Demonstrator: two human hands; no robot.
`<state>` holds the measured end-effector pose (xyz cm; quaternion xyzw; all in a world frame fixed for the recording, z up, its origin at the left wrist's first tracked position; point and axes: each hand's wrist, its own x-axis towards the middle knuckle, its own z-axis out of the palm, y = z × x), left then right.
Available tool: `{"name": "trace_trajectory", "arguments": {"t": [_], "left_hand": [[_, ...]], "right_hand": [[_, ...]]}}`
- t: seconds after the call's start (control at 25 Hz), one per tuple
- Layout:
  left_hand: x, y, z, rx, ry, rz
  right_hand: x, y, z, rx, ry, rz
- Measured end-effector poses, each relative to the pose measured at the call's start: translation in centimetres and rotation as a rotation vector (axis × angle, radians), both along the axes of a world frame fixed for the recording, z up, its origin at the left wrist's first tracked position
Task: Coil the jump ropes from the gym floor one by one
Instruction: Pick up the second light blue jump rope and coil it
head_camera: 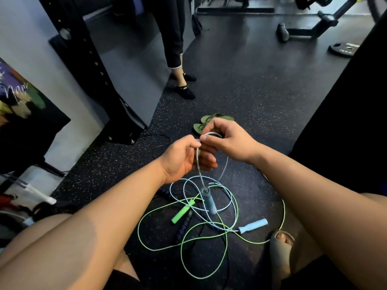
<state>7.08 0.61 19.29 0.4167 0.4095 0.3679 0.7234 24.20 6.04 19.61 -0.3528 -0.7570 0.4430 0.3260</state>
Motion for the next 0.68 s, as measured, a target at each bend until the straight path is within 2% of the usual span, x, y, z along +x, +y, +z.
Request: {"name": "trace_trajectory", "arguments": {"t": [0.16,0.32,0.44,0.56,0.68], "left_hand": [[0.2,0.7,0.6,-0.070,-0.099,-0.038],[0.1,1.6,1.1,-0.038,-0.136,0.025],[-0.7,2.2,1.8,-0.037,-0.269,0.129],[-1.7,2.8,2.0,-0.039,-0.384,0.273],[-2.3,3.0,1.8,-0.053,-0.382,0.335]], "right_hand": [[-0.6,0.8,0.2,-0.141,0.073,0.079],[-0.2,1.7,-0.8,-0.076,0.021,-0.052],[0.4,2.0,-2.7,-0.034,-0.209,-0.108],[0.5,1.2,-4.5,-0.075,-0.443,-0.030],[-0.3,0.0,-4.6,-0.084,-0.580,0.079]]}}
